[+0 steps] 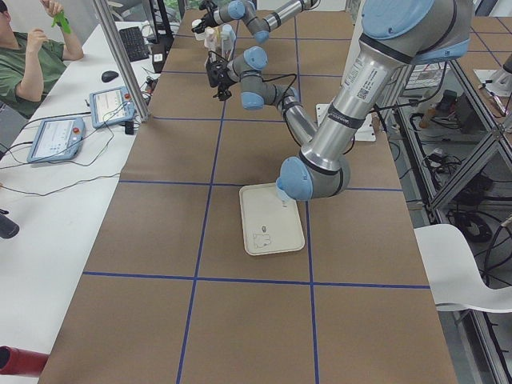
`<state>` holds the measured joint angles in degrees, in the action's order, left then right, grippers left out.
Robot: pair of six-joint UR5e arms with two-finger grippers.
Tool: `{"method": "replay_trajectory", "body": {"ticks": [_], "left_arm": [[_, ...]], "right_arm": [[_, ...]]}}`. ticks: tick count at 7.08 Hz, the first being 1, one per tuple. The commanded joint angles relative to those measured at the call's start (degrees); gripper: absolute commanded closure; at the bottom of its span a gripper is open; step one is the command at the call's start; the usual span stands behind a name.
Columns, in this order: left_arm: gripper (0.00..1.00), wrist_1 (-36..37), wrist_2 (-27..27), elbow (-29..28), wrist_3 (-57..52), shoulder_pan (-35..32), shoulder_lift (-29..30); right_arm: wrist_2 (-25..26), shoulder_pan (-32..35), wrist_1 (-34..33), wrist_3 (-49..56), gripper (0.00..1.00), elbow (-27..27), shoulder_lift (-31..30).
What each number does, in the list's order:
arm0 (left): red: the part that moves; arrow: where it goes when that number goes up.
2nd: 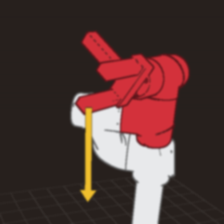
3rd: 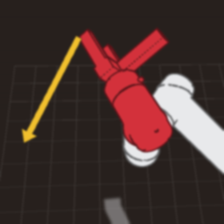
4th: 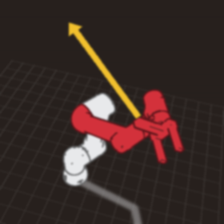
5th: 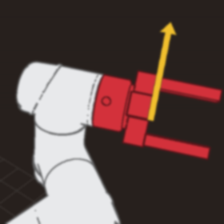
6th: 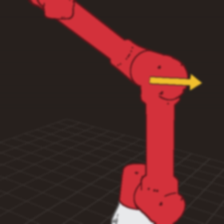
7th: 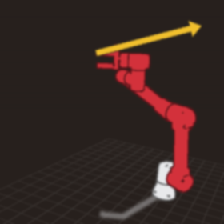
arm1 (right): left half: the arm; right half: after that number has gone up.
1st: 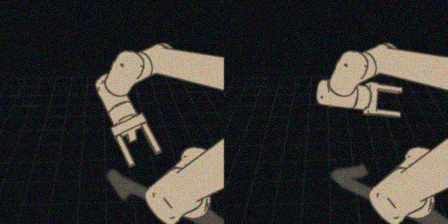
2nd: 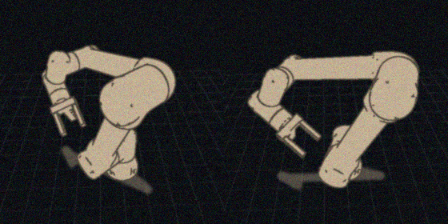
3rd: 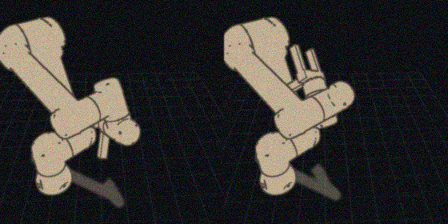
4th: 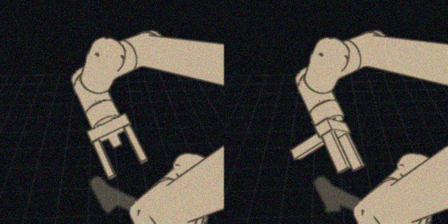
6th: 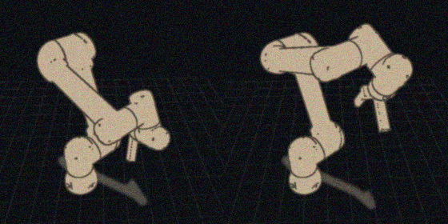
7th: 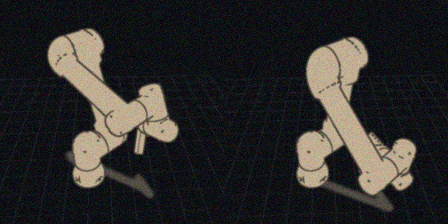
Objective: Transfer IKEA cup to right arm and place on rack
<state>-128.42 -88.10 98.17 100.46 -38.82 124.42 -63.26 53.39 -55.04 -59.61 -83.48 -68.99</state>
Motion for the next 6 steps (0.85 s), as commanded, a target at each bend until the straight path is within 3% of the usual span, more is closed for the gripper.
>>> {"method": "replay_trajectory", "body": {"ticks": [1, 6], "left_arm": [[0.0, -0.08, 0.03, 0.0, 0.09, 0.15, -0.58], [0.0, -0.08, 0.03, 0.09, 0.18, 0.33, -0.32]], "right_arm": [[0.24, -1.27, 0.02, -0.24, 1.0, -0.81, -1.23], [0.51, -2.15, 0.02, -0.24, 1.0, -0.28, -1.24]]}}
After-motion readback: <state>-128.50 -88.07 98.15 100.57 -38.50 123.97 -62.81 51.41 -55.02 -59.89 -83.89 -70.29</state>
